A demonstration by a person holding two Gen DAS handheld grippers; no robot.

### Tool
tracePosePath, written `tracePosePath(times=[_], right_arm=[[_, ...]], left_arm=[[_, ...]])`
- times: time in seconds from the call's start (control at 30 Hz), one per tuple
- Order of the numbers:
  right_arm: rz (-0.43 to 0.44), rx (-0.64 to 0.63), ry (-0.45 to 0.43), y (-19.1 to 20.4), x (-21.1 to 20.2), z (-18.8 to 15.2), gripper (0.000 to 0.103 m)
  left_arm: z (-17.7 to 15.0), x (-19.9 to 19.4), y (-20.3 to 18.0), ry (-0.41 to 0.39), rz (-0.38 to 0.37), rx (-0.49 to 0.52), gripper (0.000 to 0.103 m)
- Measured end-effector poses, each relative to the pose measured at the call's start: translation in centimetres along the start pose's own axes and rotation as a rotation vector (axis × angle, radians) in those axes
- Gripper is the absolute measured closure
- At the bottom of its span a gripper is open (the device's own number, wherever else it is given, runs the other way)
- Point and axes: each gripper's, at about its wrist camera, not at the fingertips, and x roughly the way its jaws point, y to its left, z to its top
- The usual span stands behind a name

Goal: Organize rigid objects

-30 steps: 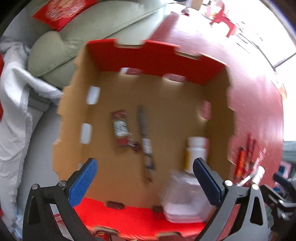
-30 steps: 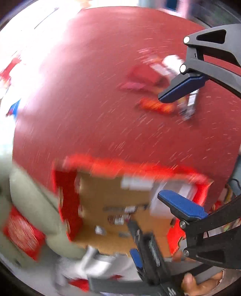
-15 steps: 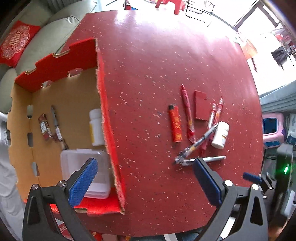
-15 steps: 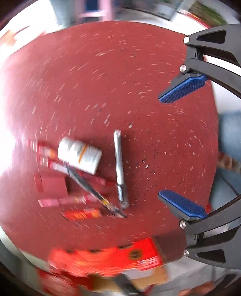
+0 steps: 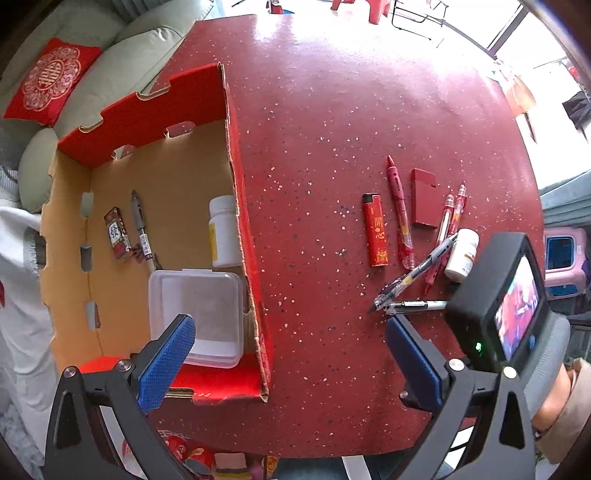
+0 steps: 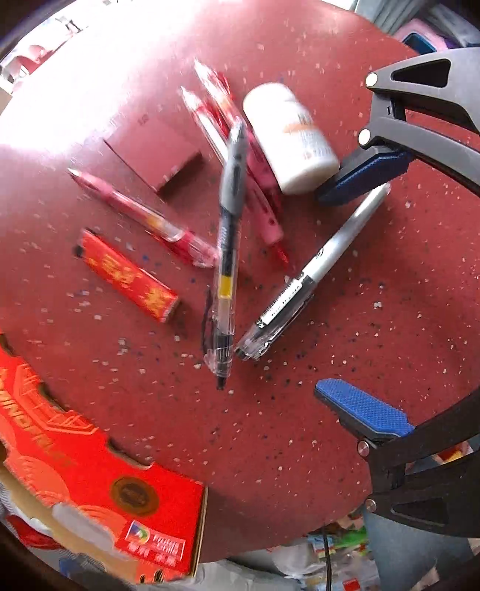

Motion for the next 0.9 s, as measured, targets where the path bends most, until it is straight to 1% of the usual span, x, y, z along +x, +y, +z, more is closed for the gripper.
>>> tracePosePath(times=[0.03, 0.07, 0.1, 0.13, 0.17, 0.23, 0.37, 0.4, 0.5, 0.57, 0.63, 0.7, 0.73, 0.8, 0.87, 0.9], right_arm=[[-0.042, -0.017, -0.003, 0.3, -0.1, -0.2, 0.021], [-0.054, -0.027, -0.008, 0.6, -0.1, -0.5, 0.032], [-0.048, -0.021, -0.014, 0.7, -0.4, -1.1, 0.039], [-0.046, -0.008, -0.012, 0.6, -0.7, -1.6, 0.060], [-0.043, 0.006, -0.004, 0.6, -0.7, -2.3, 0.084], [-0.011, 0.086, 0.027, -0.2, -0.5, -4.2, 0.092], [0.072, 0.259, 0.046, -3.2, -0.2, -7.7, 0.092], [0.084, 0.293, 0.049, -3.7, -0.2, -8.4, 0.092], [0.078, 0.338, 0.054, -4.5, -0.2, -9.8, 0.092], [0.092, 0.370, 0.053, -5.1, -0.1, -10.9, 0.092], [0.105, 0.393, 0.047, -5.5, 0.2, -11.2, 0.092], [0.108, 0.394, 0.045, -6.1, 0.0, -12.4, 0.092], [0.107, 0.390, 0.046, -6.2, 0.1, -12.5, 0.092], [0.107, 0.387, 0.046, -6.4, -0.8, -12.2, 0.092], [0.111, 0.387, 0.046, -6.5, -0.7, -12.4, 0.092], [0.110, 0.386, 0.047, -6.0, -0.8, -11.6, 0.092]], left_arm=[[0.1, 0.1, -0.3, 0.003, -0.004, -0.004, 0.000], [0.3, 0.3, -0.7, 0.005, -0.009, -0.008, 0.000], [0.6, 0.5, -1.3, 0.007, -0.012, -0.007, 0.000], [0.9, 0.7, -2.0, 0.007, -0.015, -0.002, 0.000], [1.4, 1.0, -3.0, -0.001, -0.014, 0.009, 0.000], [2.2, 1.6, -4.6, -0.015, -0.014, 0.022, 0.000], [4.0, 4.2, -7.6, -0.037, 0.053, 0.043, 0.000], [4.5, 5.1, -8.1, -0.040, 0.082, 0.046, 0.000], [5.3, 7.1, -8.3, -0.043, 0.147, 0.040, 0.000], [5.6, 8.1, -7.6, -0.028, 0.163, 0.021, 0.000], [5.8, 9.0, -6.9, -0.008, 0.174, 0.007, 0.000], [5.9, 9.9, -6.5, 0.011, 0.190, 0.013, 0.000], [5.9, 10.0, -6.6, 0.000, 0.207, 0.026, 0.000], [5.9, 10.1, -7.2, -0.016, 0.203, 0.056, 0.000], [5.8, 10.8, -8.2, 0.009, 0.159, 0.094, 0.000], [5.7, 11.1, -8.7, 0.021, 0.147, 0.108, 0.000]])
